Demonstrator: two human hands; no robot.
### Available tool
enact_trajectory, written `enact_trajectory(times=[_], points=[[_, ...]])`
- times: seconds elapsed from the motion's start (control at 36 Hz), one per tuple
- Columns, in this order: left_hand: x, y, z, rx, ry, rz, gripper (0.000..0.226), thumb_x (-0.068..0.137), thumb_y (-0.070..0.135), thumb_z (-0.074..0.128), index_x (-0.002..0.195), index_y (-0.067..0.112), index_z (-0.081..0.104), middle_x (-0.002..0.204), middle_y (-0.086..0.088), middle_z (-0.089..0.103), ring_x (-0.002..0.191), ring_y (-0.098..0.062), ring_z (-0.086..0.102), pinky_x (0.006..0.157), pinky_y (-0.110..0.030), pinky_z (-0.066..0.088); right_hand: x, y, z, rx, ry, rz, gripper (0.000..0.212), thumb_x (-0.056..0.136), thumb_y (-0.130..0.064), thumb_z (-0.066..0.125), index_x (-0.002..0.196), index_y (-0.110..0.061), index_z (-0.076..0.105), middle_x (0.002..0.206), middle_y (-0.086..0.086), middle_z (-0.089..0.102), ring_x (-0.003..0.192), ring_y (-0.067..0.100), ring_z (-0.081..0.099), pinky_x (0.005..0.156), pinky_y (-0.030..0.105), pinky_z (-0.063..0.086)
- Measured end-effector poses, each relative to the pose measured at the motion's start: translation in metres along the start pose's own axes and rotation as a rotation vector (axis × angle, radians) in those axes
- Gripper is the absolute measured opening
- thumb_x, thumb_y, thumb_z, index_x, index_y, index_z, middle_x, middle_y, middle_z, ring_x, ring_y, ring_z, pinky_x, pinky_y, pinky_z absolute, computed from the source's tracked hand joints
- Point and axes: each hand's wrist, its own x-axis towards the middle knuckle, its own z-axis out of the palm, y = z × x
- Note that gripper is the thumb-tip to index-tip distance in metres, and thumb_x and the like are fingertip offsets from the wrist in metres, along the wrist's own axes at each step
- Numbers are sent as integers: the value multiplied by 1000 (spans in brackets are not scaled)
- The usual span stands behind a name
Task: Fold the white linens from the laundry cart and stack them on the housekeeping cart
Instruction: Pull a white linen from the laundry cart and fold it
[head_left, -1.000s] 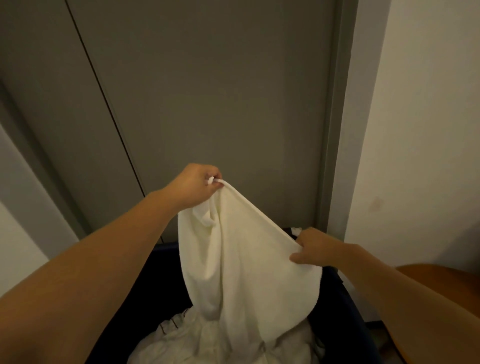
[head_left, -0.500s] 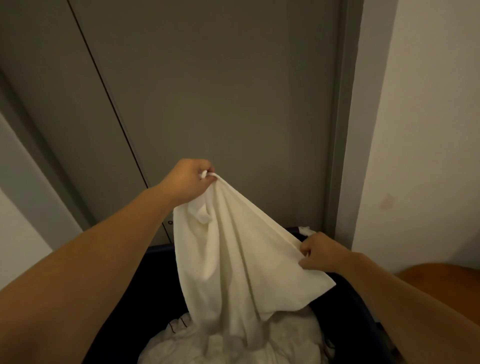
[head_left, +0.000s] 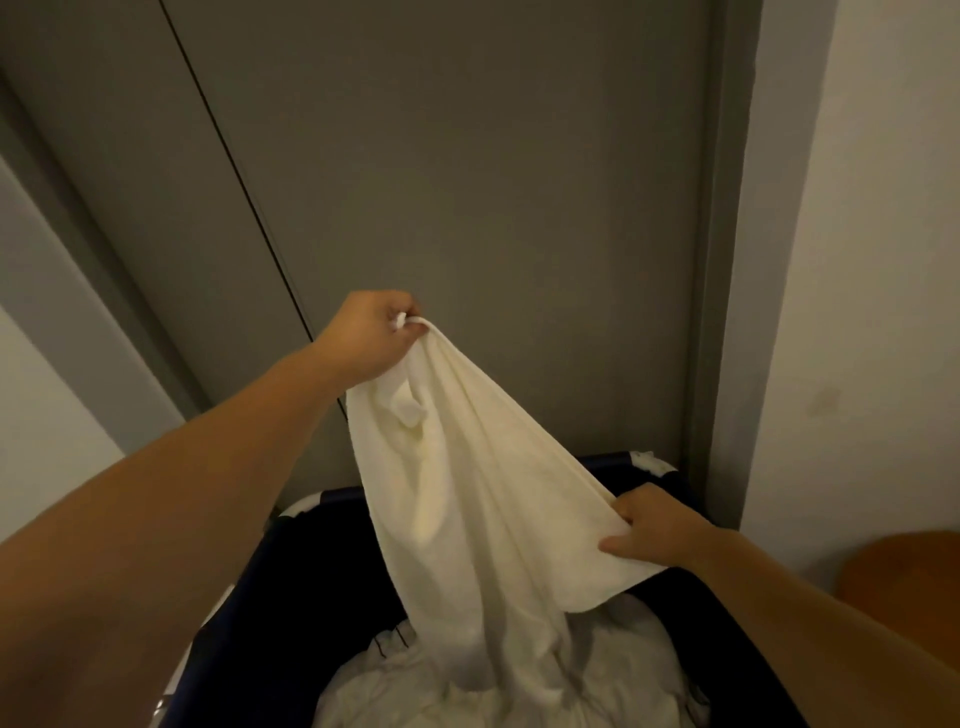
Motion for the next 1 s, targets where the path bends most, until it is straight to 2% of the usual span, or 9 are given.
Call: enact_trajectory(times=[0.17,0.22,0.31,0.58,0.72,0.81,0.86,0.92,1.0], points=[[0,-13,5,8,-4,-37,12,92,22,60,92,12,68,91,-8,64,84,-21,57,71,-25,37,-1,15,-14,-12,11,42,31,78,-42,69,80,-11,72,83,7,66,75,17,61,68,27,47],[0,-17,6,5,1,-49,11,92,21,60,90,12,67,88,-7,62,83,-21,56,71,-25,37,-4,20,-19,-27,-12,53,21,77,-38,69,70,-18,68,78,3,63,72,14,59,63,22,45],[1,-24,8,3,8,-54,9,92,21,61,86,16,65,86,-5,62,83,-21,57,71,-25,37,-5,26,-27,-46,4,80,30,76,-33,68,53,-23,51,63,-4,50,61,7,50,58,16,38],[0,-36,12,-1,2,-71,9,92,24,61,83,20,62,87,-4,63,83,-21,57,71,-26,38,-4,31,-46,-134,-18,129,31,77,-25,63,52,-25,45,65,-6,44,61,8,46,52,14,33],[-2,-41,12,-28,45,-104,8,91,20,62,86,16,65,86,-5,63,81,-20,56,70,-25,37,-5,35,-43,-163,44,93,37,83,-25,58,50,-25,43,61,-5,45,56,7,45,50,13,32],[-2,-44,12,-30,41,-120,8,91,22,61,87,17,66,87,-5,64,83,-21,58,71,-26,39,-5,34,-40,-112,69,48,34,88,-22,57,54,-18,58,63,-6,50,63,13,52,58,17,36],[-3,-46,13,-32,40,-135,9,92,23,60,88,17,66,89,-5,64,83,-21,59,71,-27,40,-5,32,-38,-28,84,21,23,89,-20,59,75,-13,76,73,-5,61,72,12,59,67,14,41],[-4,-50,13,-33,39,-156,10,92,23,60,89,16,66,89,-6,64,83,-22,58,71,-28,41,-5,31,-36,105,133,28,15,88,-15,64,87,-16,79,78,-11,67,76,3,61,68,4,40],[-10,-60,13,-30,38,-195,9,93,22,59,89,17,65,90,-6,63,82,-22,58,68,-27,39,-7,31,-38,253,184,62,18,83,-6,69,81,-21,79,75,-12,71,72,-4,61,65,0,40]])
